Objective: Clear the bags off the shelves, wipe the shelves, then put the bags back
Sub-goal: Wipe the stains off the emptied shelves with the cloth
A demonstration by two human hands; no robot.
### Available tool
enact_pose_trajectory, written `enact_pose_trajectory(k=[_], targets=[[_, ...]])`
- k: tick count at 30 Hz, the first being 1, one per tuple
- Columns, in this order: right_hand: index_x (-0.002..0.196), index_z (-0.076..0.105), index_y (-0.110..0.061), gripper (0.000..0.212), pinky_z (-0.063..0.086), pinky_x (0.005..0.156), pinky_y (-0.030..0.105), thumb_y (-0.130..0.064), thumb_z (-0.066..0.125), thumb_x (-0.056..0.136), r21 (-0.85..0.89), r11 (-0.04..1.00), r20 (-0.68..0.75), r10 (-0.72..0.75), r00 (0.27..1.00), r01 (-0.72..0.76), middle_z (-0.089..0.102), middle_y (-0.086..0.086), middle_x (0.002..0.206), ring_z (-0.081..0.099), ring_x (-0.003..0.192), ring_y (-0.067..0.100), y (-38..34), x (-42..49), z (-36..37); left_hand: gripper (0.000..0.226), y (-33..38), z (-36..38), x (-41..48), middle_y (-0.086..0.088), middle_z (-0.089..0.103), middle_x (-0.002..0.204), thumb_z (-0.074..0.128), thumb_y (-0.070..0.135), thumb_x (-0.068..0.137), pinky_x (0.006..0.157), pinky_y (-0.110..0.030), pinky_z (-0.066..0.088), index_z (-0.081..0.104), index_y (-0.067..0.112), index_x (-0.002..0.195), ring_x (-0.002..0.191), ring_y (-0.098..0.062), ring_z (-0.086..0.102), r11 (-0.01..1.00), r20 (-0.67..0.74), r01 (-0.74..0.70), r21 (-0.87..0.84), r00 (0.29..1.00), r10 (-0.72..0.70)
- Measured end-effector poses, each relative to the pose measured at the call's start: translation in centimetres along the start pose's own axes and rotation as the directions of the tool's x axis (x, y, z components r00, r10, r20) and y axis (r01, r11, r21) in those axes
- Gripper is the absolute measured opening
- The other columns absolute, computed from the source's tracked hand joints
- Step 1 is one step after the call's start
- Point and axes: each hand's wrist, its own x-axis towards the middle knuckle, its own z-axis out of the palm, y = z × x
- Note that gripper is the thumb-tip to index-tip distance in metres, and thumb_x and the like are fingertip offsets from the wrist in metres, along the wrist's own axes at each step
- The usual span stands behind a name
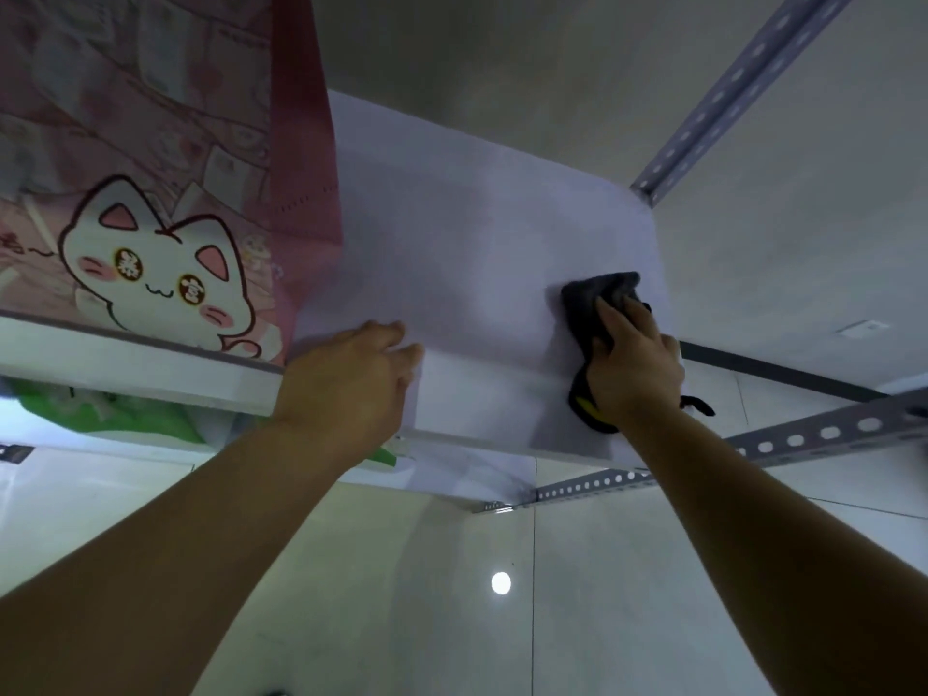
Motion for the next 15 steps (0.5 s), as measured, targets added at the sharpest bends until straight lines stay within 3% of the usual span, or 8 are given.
enact_pose_trajectory(k=[3, 5, 9, 15], targets=[[0.139, 0.034, -0.037, 0.051, 0.034, 0.094, 0.045, -0.024, 0.042, 0.091, 0.023, 0.999, -0.043, 0.036, 0.998, -0.035, 0.026, -0.004, 0.152, 0.037, 0.118, 0.037, -2.2, -2.3, 0.6, 0.026, 0.3, -0.1, -0.3, -0.014, 0.064, 0.121, 0.065, 0.005, 0.081, 0.079, -0.035, 0.051, 0.071, 0.009, 0.106, 0.101, -0.03, 0.064, 0.999, 0.001, -0.045, -0.007, 0.999, 0.045], [0.137, 0.04, -0.035, 0.049, 0.037, 0.092, 0.046, -0.022, 0.044, 0.09, 0.03, 0.999, -0.085, -0.039, 0.996, 0.042, 0.031, -0.003, 0.15, 0.041, 0.114, 0.038, -3.3, -4.4, 1.1, 0.024, 0.4, -0.2, -0.4, -0.018, 0.065, 0.117, 0.066, 0.0, 0.078, 0.078, -0.042, 0.053, 0.071, 0.003, 0.101, 0.1, -0.034, 0.064, 0.998, 0.004, -0.064, -0.019, 0.998, 0.064], [0.128, 0.056, -0.023, 0.044, 0.044, 0.082, 0.041, -0.011, 0.05, 0.086, 0.072, 0.946, -0.135, -0.304, 0.943, 0.315, 0.047, 0.005, 0.139, 0.051, 0.092, 0.04, -3.8, -9.1, 1.2, 0.027, 0.4, -0.5, -0.7, -0.017, 0.057, 0.129, 0.055, 0.006, 0.088, 0.09, -0.045, 0.047, 0.066, 0.003, 0.112, 0.117, -0.032, 0.052, 0.998, 0.054, -0.053, -0.018, 0.997, 0.054], [0.125, 0.059, -0.017, 0.039, 0.044, 0.083, 0.041, -0.007, 0.059, 0.087, 0.141, 0.911, -0.091, -0.378, 0.921, 0.388, 0.05, 0.01, 0.134, 0.054, 0.098, 0.043, -1.2, -13.6, 0.6, 0.022, 1.3, -0.9, -3.8, -0.01, 0.059, 0.117, 0.053, 0.012, 0.087, 0.091, -0.039, 0.038, 0.065, 0.005, 0.105, 0.111, -0.029, 0.048, 0.991, 0.106, -0.126, 0.052, 0.987, 0.12]])
